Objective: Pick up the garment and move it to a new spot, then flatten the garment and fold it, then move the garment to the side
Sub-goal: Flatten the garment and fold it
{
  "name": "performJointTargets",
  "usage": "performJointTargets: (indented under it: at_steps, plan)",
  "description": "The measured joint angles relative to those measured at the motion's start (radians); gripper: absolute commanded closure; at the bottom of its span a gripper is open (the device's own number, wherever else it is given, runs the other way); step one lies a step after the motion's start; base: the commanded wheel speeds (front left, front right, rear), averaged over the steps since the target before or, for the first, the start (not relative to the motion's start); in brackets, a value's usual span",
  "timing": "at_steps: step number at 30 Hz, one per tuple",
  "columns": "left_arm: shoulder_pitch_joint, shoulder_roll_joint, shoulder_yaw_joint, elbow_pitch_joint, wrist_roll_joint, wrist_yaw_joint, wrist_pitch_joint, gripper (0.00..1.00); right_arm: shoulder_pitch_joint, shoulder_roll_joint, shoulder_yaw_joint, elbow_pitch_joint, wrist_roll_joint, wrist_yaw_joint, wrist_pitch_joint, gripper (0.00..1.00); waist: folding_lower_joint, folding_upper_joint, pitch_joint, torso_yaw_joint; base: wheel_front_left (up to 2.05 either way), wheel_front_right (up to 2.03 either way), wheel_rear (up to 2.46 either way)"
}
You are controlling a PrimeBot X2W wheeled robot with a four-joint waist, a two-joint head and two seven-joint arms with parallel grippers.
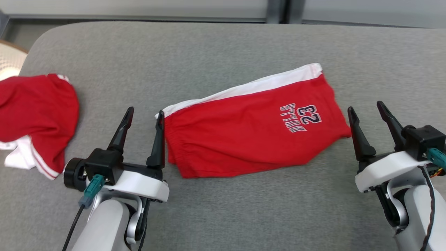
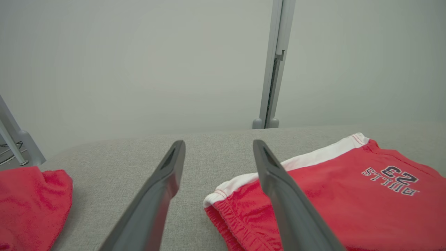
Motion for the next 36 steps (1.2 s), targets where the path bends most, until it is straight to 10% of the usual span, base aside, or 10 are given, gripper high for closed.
performJointTargets:
  at_steps: [11, 12, 13, 15, 36]
  plan:
    - [-0.026, -0.052, 0.003, 0.022, 0.024, -0.031, 0.0, 0.0, -0.125, 0.006, 0.021, 0.337, 0.048, 0.0, 0.025, 0.0, 0.0, 0.0, 0.066, 0.102, 0.0, 0.0, 0.0]
    - [-0.026, -0.056, 0.004, 0.024, 0.025, -0.032, 0.0, 0.0, -0.136, 0.011, 0.023, 0.351, 0.052, 0.0, 0.025, 0.07, 0.0, 0.0, 0.068, 0.103, 0.0, 0.0, 0.0]
    - [-0.026, -0.058, 0.007, 0.025, 0.026, -0.033, 0.0, 0.0, -0.145, 0.015, 0.024, 0.362, 0.055, 0.0, 0.024, 0.53, 0.0, 0.0, 0.069, 0.103, 0.0, 0.0, 0.0]
    - [-0.026, -0.059, 0.013, 0.027, 0.032, -0.04, 0.0, 0.0, -0.159, 0.024, 0.024, 0.382, 0.063, 0.0, 0.013, 1.0, 0.0, 0.0, 0.07, 0.099, 0.0, 0.0, 0.0]
    - [0.036, -0.035, 0.055, 0.051, 0.059, -0.068, 0.0, 0.0, 0.117, 0.112, -0.014, 0.304, 0.139, 0.001, -0.179, 1.0, 0.0, 0.0, -0.023, -0.021, 0.0, 0.0, 0.0]
